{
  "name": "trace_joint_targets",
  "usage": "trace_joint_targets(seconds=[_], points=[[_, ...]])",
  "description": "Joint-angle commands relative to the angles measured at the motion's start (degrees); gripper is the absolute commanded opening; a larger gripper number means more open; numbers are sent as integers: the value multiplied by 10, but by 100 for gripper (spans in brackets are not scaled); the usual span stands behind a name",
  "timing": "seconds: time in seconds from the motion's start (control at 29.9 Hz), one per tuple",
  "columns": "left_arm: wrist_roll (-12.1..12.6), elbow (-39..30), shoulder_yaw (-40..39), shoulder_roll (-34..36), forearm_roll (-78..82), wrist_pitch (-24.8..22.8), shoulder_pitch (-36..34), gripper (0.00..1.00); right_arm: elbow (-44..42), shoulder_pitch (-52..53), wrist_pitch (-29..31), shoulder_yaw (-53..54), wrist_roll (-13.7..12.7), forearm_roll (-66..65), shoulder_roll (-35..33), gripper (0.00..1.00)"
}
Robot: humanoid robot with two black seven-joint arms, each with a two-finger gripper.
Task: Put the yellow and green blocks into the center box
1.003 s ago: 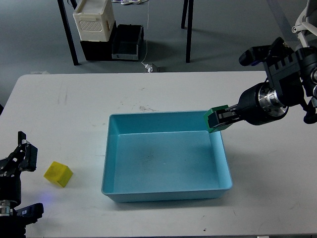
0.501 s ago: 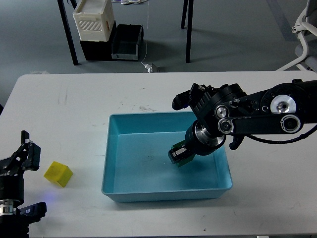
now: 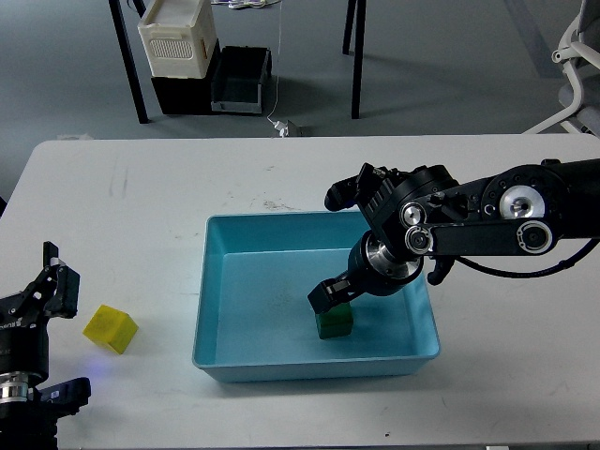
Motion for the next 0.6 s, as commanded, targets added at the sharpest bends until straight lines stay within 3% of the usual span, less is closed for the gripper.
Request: trace_joint_targets(seconds=[0.0, 0.27, 0.4, 0.57], points=[[-2, 0, 4, 1, 0, 0, 0, 100, -20, 2, 0, 36, -1, 2, -41, 100], [-2, -1, 7, 0, 0, 0, 0, 100, -42, -36, 0, 229, -1, 6, -190, 100], [-2, -3, 6, 0, -1, 0, 1, 100, -64, -73, 0, 323, -1, 57, -199, 100], [-2, -3, 6, 3, -1, 0, 1, 100, -176, -83, 0, 369, 0, 234, -213, 100]])
